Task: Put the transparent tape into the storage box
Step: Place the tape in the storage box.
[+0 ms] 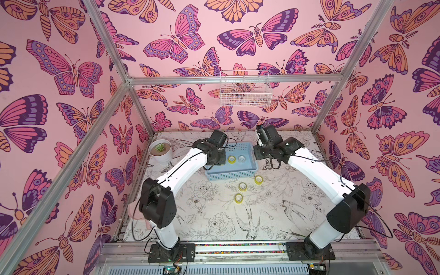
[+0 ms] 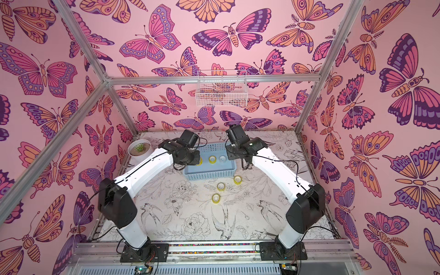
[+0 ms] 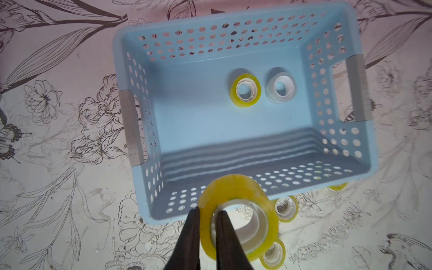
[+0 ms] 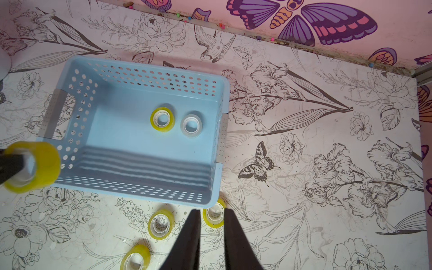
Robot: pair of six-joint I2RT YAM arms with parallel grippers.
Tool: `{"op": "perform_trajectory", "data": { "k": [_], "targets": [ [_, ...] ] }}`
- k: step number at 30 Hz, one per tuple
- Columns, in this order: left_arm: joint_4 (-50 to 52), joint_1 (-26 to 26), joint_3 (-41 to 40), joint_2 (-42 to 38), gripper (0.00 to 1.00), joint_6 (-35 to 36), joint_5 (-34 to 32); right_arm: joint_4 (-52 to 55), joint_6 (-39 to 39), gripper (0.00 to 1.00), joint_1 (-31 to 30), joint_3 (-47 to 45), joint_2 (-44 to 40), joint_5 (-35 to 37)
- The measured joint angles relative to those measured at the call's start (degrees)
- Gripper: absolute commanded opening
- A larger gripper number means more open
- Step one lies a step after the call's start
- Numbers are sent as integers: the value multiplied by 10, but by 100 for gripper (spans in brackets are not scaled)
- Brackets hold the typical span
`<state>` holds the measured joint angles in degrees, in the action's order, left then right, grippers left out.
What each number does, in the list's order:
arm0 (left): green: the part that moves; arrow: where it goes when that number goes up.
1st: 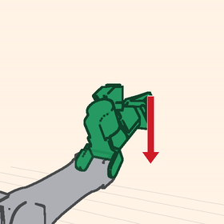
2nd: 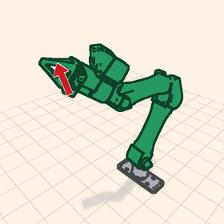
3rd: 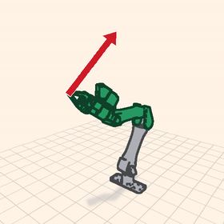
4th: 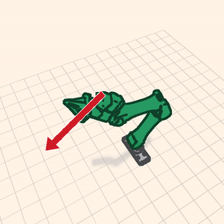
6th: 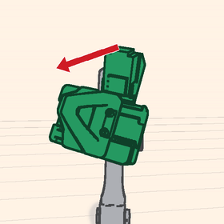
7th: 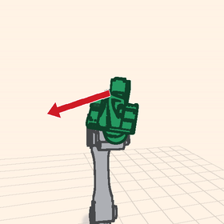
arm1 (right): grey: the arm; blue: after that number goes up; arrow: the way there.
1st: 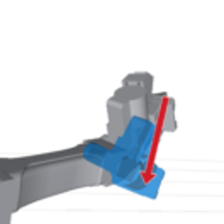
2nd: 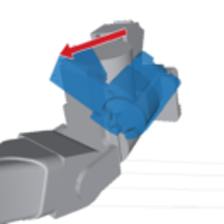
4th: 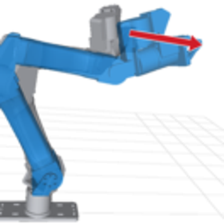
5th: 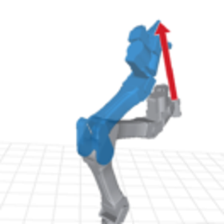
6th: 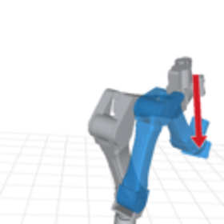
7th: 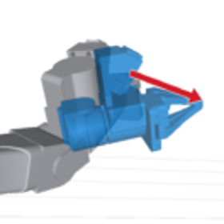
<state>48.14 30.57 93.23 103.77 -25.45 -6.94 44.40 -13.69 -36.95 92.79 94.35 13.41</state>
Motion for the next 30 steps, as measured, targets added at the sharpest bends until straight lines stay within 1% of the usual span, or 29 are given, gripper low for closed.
{"op": "perform_trajectory", "data": {
  "k": [4, 8, 12, 18, 23, 30],
  "targets": [
    [-5, -21, 20, 59, 12, 11, 14, -4, 0, 24, 6, 0, 0, -4],
    [-12, -47, 36, 96, 13, 15, 25, -5, 0, 24, 10, -3, 2, -9],
    [-21, -68, 82, 139, 13, 26, 40, -5, -3, 24, 15, -10, 6, -14],
    [-33, -70, 139, 201, 13, 35, 59, -7, -9, 24, 28, -10, 22, -22],
    [-35, -69, 143, 230, 13, 36, 63, -7, -11, 24, 37, -9, 44, -31],
    [-40, -70, 146, 255, 17, 36, 63, -7, -10, 24, 41, -7, 55, -39]
  ]
}}
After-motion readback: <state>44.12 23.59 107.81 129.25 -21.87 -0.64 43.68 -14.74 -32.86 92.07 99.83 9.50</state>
